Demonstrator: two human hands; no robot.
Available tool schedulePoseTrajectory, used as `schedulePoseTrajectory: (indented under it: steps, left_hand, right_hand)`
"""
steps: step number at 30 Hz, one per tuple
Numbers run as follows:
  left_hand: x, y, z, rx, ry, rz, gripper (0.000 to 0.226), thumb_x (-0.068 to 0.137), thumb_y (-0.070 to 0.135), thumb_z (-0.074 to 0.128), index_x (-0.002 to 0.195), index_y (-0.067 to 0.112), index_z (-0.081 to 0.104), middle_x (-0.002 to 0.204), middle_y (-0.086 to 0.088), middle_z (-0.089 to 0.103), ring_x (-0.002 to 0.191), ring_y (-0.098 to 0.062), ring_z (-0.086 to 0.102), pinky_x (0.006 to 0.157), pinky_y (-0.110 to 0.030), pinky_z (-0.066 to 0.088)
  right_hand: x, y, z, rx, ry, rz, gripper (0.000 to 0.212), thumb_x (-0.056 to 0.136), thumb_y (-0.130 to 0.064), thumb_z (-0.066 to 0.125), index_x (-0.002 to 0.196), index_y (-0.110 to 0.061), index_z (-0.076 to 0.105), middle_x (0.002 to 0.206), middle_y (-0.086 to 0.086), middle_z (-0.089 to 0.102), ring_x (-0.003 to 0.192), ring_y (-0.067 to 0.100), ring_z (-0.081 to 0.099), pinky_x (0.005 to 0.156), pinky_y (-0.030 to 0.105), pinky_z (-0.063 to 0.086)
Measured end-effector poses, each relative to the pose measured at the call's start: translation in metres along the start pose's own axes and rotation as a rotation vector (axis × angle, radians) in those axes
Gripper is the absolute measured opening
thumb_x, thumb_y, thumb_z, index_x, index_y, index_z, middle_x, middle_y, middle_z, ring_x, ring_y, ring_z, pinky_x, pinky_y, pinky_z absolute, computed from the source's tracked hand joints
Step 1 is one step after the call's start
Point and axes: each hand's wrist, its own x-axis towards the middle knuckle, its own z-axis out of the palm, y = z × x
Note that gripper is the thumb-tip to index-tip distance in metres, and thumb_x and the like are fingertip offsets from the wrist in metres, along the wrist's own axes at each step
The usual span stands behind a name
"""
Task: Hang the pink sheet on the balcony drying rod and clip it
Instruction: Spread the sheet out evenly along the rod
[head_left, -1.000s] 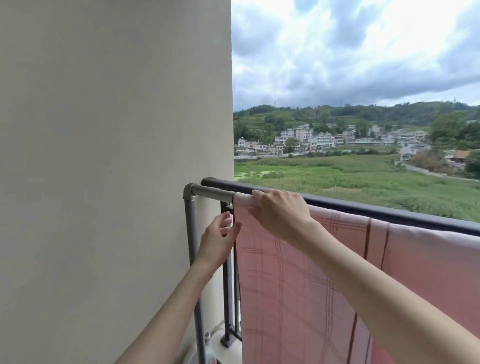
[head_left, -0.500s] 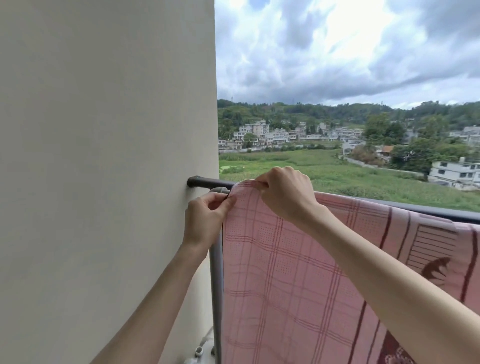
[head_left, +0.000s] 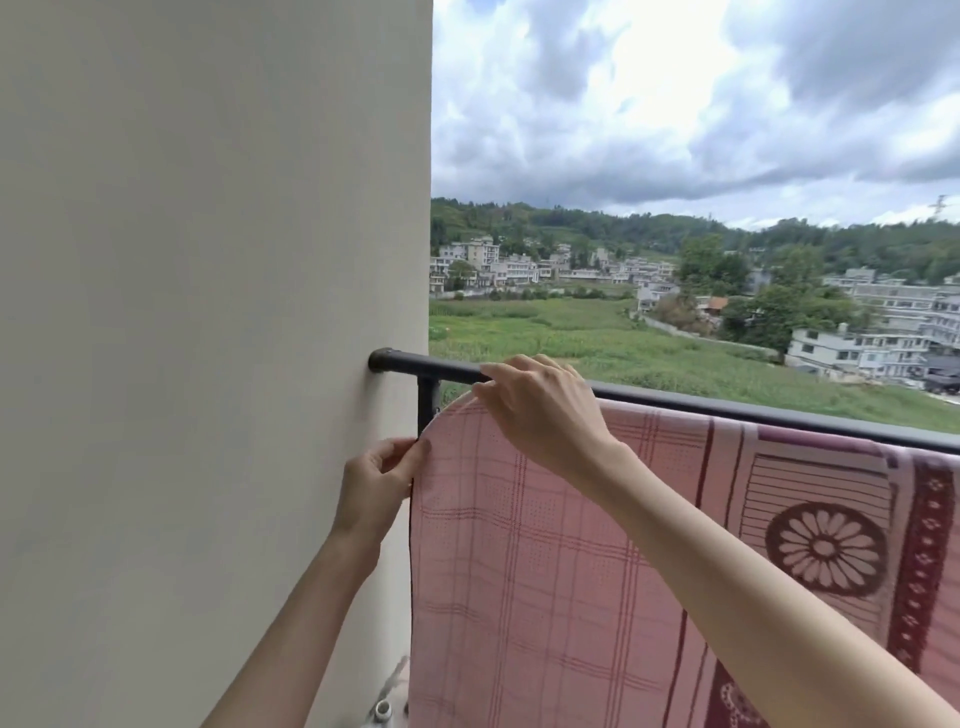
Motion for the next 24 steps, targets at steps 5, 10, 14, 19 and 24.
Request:
schedulePoseTrajectory:
  steps: [5, 10, 14, 19, 24]
  left_hand:
    - [0.02, 0.027, 0.007, -0.145, -0.205, -0.161, 0.027, 0.087, 0.035, 0.057, 0.091, 0.012, 0.07, 0.074, 0.004, 0.068, 0.068, -0.01, 0.062, 0.065, -0.023, 0.048]
    - [0.045, 0.047, 0.02, -0.221, -0.199, -0.199, 0.014, 0.087, 0.021, 0.059, 0.087, 0.011, 0.069, 0.069, 0.002, 0.065, 0.068, -0.012, 0.057, 0.066, -0.025, 0.043]
    - [0.055, 0.056, 0.023, -0.335, -0.109, -0.096, 0.01, 0.089, 0.016, 0.057, 0.092, 0.008, 0.064, 0.077, -0.002, 0.061, 0.07, -0.013, 0.057, 0.064, -0.024, 0.045]
    - [0.062, 0.062, 0.015, -0.395, -0.009, 0.025, 0.009, 0.09, 0.017, 0.057, 0.083, 0.013, 0.062, 0.079, -0.001, 0.06, 0.071, -0.011, 0.057, 0.059, -0.019, 0.048]
    - [0.049, 0.024, 0.013, -0.366, 0.014, -0.035, 0.01, 0.091, 0.015, 0.055, 0.084, 0.013, 0.062, 0.077, -0.001, 0.059, 0.068, -0.011, 0.055, 0.054, -0.019, 0.048]
  right_hand:
    - [0.0, 0.013, -0.015, -0.029, -0.179, 0.195, 0.042, 0.092, -0.046, 0.045, 0.078, -0.01, 0.062, 0.069, 0.002, 0.061, 0.06, 0.018, 0.055, 0.051, 0.024, 0.038]
    - [0.006, 0.017, -0.016, 0.134, -0.159, 0.295, 0.043, 0.09, -0.037, 0.055, 0.059, -0.007, 0.058, 0.049, -0.002, 0.047, 0.046, 0.014, 0.041, 0.047, 0.024, 0.034]
    - [0.015, 0.011, -0.017, 0.089, -0.043, 0.259, 0.034, 0.093, -0.032, 0.051, 0.079, -0.007, 0.071, 0.072, 0.005, 0.069, 0.063, 0.021, 0.061, 0.064, 0.03, 0.051]
    - [0.03, -0.005, -0.018, 0.021, 0.042, 0.153, 0.036, 0.097, -0.033, 0.044, 0.087, -0.009, 0.07, 0.078, 0.005, 0.07, 0.068, 0.021, 0.062, 0.069, 0.032, 0.053]
    - [-0.009, -0.005, 0.011, -0.076, 0.062, 0.011, 0.031, 0.094, -0.031, 0.043, 0.111, -0.014, 0.063, 0.118, 0.006, 0.065, 0.109, 0.027, 0.058, 0.098, 0.042, 0.036]
